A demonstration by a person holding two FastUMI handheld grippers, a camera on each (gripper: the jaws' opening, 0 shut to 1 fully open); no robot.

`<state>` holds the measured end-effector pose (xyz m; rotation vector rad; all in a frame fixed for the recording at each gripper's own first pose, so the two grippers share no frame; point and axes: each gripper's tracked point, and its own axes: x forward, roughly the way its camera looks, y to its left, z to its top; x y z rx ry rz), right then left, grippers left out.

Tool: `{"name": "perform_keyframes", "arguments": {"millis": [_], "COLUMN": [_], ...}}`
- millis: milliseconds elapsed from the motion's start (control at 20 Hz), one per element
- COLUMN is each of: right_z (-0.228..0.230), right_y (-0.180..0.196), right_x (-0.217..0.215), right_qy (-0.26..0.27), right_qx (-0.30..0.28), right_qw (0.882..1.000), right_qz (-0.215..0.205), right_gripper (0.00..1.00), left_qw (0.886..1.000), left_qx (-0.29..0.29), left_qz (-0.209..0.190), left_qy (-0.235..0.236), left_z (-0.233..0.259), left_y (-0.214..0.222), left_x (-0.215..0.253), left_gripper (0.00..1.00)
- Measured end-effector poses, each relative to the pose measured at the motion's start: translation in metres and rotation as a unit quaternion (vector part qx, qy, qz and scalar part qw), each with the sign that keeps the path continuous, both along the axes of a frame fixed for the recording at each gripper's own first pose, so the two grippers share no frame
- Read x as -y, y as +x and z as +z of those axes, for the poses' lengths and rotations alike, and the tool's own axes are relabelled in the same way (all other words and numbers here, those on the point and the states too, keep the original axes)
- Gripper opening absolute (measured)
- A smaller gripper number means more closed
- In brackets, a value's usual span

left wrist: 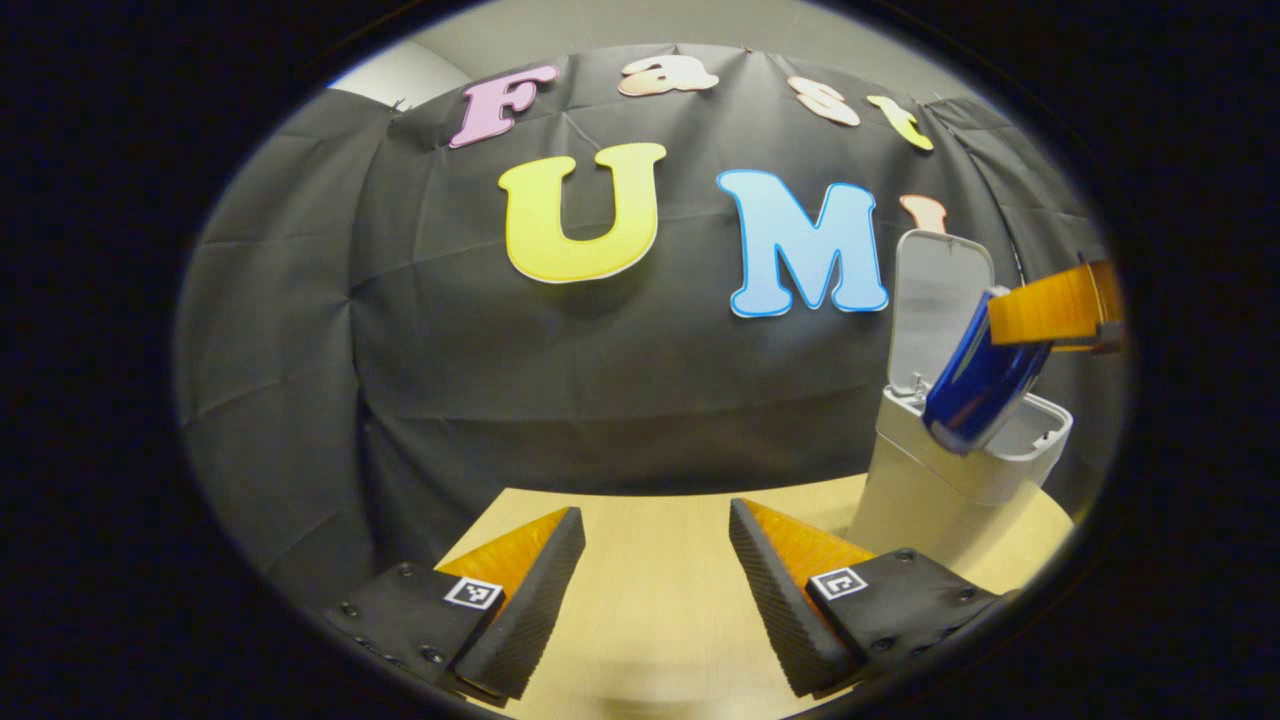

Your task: Press the lid of the desktop garbage bin to open it, pick up the crumpled paper on the desktop and throw it into the bin, then pick up the pop can on the desktop and drop it into the bin, and finally close the garbage bin lid.

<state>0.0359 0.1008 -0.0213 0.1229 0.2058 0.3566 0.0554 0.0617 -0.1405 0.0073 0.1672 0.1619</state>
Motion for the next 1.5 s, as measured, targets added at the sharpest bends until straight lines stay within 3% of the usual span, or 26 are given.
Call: {"name": "perform_keyframes", "arguments": {"millis": [300,350,600,750,800,850,1100,1200,1500], "right_z": [-0.002,-0.003,-0.016,-0.017,-0.017,-0.016,-0.014,-0.007,0.037], "right_y": [0.011,0.011,0.013,0.017,0.016,0.016,0.017,0.018,0.042], "right_x": [0.050,0.053,0.045,0.043,0.043,0.042,0.046,0.049,0.058], "right_qy": [-0.018,-0.023,-0.015,-0.007,-0.006,-0.006,-0.002,0.001,0.010], "right_qx": [0.003,0.002,-0.014,-0.018,-0.017,-0.017,-0.015,-0.009,0.044], "right_qw": [0.998,0.998,0.999,0.999,0.999,0.999,0.999,0.999,0.997], "right_qz": [-0.056,-0.059,-0.049,-0.047,-0.047,-0.048,-0.050,-0.052,-0.070], "right_gripper": [0.85,0.85,0.85,0.97,0.98,0.98,0.98,0.98,0.98], "left_qw": [1.000,1.000,1.000,1.000,1.000,1.000,1.000,1.000,1.000], "left_qx": [-0.003,-0.004,-0.007,-0.008,-0.008,-0.008,-0.011,-0.011,-0.013], "left_qz": [-0.003,-0.002,0.001,0.006,0.008,0.009,0.014,0.014,0.012], "left_qy": [-0.008,-0.009,-0.011,-0.011,-0.011,-0.012,-0.017,-0.019,-0.022], "left_z": [-0.002,-0.003,-0.005,-0.006,-0.006,-0.007,-0.009,-0.010,-0.011], "left_y": [-0.007,-0.009,-0.013,-0.017,-0.018,-0.019,-0.023,-0.024,-0.027], "left_x": [0.000,-0.001,-0.006,-0.011,-0.013,-0.015,-0.018,-0.019,-0.018], "left_gripper": [0.96,1.00,0.97,0.96,1.00,0.97,1.00,0.96,1.00]}}
